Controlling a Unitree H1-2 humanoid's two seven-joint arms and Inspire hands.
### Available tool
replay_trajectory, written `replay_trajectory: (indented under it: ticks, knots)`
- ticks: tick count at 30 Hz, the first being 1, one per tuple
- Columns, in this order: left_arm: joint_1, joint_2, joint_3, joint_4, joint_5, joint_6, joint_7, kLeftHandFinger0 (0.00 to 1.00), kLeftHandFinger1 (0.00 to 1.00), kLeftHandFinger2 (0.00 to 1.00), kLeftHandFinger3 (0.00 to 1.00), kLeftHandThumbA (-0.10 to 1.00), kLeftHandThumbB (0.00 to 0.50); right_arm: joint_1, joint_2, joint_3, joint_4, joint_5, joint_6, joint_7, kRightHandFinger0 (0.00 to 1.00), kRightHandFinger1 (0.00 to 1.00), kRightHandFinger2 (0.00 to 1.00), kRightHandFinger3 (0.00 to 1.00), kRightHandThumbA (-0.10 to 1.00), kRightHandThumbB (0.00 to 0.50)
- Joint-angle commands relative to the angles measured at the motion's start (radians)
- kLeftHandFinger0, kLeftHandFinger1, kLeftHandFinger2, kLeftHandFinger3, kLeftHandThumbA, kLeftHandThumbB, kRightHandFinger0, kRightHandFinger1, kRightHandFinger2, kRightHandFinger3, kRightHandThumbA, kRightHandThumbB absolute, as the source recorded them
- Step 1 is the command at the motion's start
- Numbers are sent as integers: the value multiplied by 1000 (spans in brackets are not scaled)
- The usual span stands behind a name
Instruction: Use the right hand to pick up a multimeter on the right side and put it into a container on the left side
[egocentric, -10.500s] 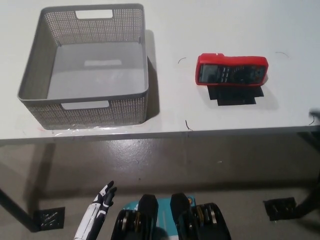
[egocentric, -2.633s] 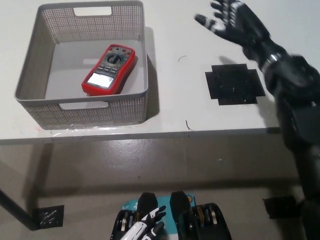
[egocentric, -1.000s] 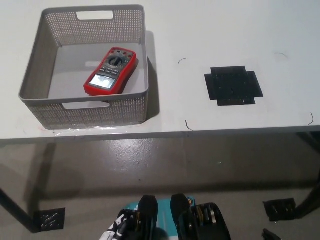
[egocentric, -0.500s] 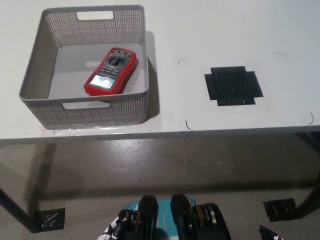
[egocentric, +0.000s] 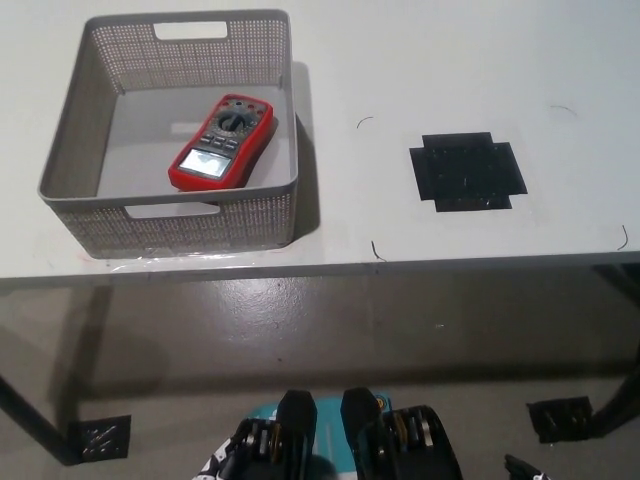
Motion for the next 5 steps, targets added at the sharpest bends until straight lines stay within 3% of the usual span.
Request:
replay_trajectory:
  ticks: [1, 5]
  knots:
    - [32, 16, 10, -16, -1, -4, 16, 1000, 1000, 1000, 1000, 1000, 406, 14, -19, 11, -5, -17, -43, 4, 1000, 1000, 1000, 1000, 971, 481]
    - [41, 16, 2, -13, 11, -5, 17, 1000, 1000, 1000, 1000, 1000, 418, 31, -25, 14, -7, -30, -40, -1, 1000, 1000, 1000, 1000, 964, 476]
